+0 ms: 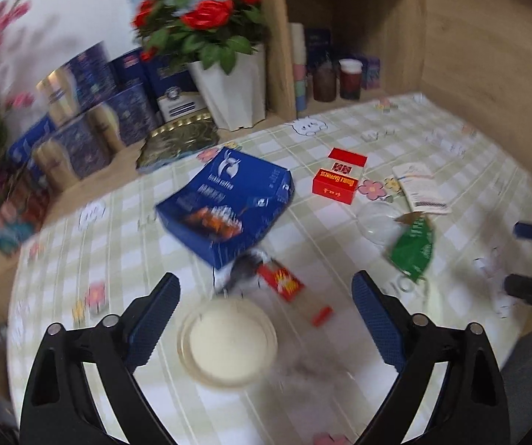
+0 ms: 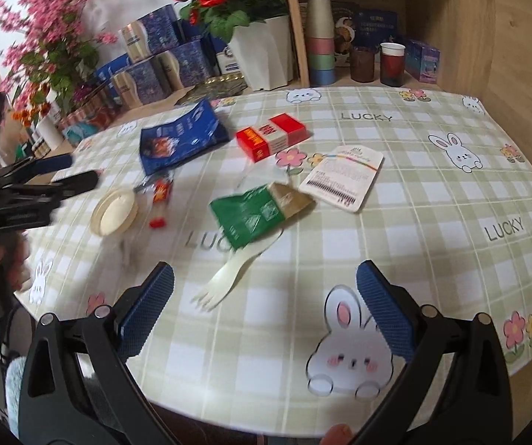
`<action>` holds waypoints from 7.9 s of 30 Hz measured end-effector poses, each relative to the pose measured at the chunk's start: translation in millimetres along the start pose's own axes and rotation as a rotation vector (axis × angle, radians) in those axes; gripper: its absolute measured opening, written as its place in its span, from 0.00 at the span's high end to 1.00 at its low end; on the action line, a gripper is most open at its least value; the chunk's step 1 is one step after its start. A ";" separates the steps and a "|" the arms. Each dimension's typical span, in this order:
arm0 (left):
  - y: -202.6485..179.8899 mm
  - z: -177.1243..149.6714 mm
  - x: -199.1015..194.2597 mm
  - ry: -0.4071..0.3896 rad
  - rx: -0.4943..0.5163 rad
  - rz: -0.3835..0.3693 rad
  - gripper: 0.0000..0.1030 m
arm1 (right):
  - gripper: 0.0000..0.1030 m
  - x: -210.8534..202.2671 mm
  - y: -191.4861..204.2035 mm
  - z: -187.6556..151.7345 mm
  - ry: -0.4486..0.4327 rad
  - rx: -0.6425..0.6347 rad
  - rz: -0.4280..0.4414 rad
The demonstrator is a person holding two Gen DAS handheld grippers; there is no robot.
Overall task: Collect trash
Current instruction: 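Reach to the table and grasp the blue coffee box with the left tool, then lift the blue box with the left tool while the right tool grasps the green packet, then carry the green packet over the bin and open the right tool, then carry the blue coffee box over the bin and open the left tool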
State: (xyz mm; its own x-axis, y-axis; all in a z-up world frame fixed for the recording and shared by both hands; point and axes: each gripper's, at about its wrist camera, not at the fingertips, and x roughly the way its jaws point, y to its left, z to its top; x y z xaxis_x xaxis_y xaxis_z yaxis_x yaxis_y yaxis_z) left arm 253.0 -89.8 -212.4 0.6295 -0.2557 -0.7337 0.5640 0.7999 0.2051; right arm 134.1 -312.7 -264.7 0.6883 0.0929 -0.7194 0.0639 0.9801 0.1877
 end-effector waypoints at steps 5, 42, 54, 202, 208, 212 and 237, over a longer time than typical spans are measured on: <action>-9.4 37.2 72.9 0.101 0.127 0.011 0.19 | 0.05 10.4 -11.9 13.6 -0.014 0.011 -0.002; 52.8 92.1 39.5 0.023 0.059 -0.269 0.91 | 0.06 3.0 -39.8 25.6 -0.056 0.041 -0.006; 138.4 63.4 25.4 0.036 -0.423 -0.383 0.91 | 0.05 1.6 -23.7 23.0 -0.036 0.015 0.006; -90.7 -280.8 -134.7 0.215 -0.439 -0.267 0.80 | 0.06 -78.9 57.9 -175.1 -0.036 -0.019 0.037; -104.5 -272.2 -107.5 0.266 -0.371 -0.251 0.80 | 0.05 -83.2 52.3 -181.1 -0.066 -0.026 0.017; -113.7 -273.7 -87.9 0.307 -0.321 -0.226 0.80 | 0.05 -79.3 45.4 -185.9 -0.065 -0.011 0.017; -106.1 -282.5 -65.1 0.223 -0.359 -0.149 0.28 | 0.05 -58.2 47.6 -193.3 0.013 -0.016 0.002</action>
State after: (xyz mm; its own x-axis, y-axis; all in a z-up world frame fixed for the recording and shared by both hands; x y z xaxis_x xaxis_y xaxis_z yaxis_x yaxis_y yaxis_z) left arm 1.2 -4.7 -369.5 0.4027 -0.2907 -0.8680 0.3936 0.9111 -0.1225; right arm -42.6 -237.5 -343.2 0.6787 0.0973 -0.7279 0.0508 0.9826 0.1787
